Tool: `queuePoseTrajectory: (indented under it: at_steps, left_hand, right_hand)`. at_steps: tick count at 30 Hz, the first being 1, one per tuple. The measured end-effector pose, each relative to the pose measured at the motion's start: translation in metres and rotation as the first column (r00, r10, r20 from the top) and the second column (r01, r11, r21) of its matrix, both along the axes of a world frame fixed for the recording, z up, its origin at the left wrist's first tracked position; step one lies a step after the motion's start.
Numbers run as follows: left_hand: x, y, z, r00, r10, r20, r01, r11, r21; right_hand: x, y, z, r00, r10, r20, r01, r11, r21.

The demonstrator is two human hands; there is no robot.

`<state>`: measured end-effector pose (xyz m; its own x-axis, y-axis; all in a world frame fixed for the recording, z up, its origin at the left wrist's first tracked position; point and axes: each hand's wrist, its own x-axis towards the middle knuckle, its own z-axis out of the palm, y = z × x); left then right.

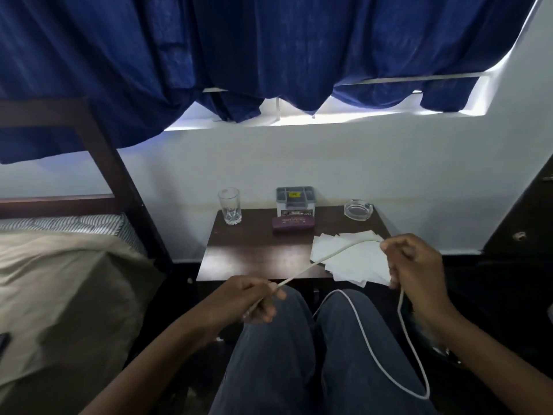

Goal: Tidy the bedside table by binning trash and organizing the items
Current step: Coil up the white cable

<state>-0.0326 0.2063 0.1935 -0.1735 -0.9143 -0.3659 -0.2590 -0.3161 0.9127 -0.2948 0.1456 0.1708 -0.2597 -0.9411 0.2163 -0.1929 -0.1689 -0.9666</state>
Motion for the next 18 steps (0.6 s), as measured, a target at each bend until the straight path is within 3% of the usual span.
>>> queuePoseTrajectory:
  at_steps: [3, 5, 6, 8, 10, 13, 16, 18]
  left_hand:
    - [0.002, 0.006, -0.002, 0.949, 0.094, -0.3, -0.047, 0.986, 0.16]
    - [0.001, 0.009, 0.002, 0.793, 0.211, -0.572, -0.078, 0.966, 0.248]
    - [0.001, 0.008, 0.002, 0.711, 0.258, -0.654, -0.111, 0.96, 0.259]
    - [0.002, 0.004, 0.004, 0.593, 0.322, -0.738, -0.207, 0.947, 0.247]
    - [0.004, -0.001, 0.004, 0.532, 0.363, -0.765, -0.303, 0.925, 0.229]
    - [0.01, -0.003, 0.0, 0.526, 0.407, -0.747, -0.402, 0.893, 0.203]
    - [0.012, -0.002, -0.005, 0.579, 0.402, -0.709, -0.449, 0.883, 0.134]
    - [0.01, 0.0, -0.007, 0.651, 0.386, -0.654, -0.462, 0.885, 0.063]
  right_hand:
    - [-0.001, 0.002, -0.013, 0.985, -0.024, -0.17, 0.026, 1.0, 0.011]
    - [0.005, 0.011, -0.026, 0.921, 0.03, -0.388, -0.009, 0.998, 0.056]
    - [0.009, 0.018, -0.032, 0.855, 0.099, -0.508, -0.061, 0.994, 0.091]
    - [0.024, 0.035, -0.036, 0.638, 0.266, -0.722, -0.192, 0.964, 0.185]
    - [0.043, 0.052, -0.033, 0.42, 0.407, -0.811, -0.305, 0.905, 0.296]
    - [0.069, 0.071, -0.018, 0.232, 0.613, -0.755, -0.459, 0.754, 0.47]
    - [0.081, 0.079, -0.012, 0.171, 0.689, -0.704, -0.594, 0.642, 0.485]
    - [0.08, 0.085, -0.008, 0.221, 0.668, -0.71, -0.659, 0.639, 0.396]
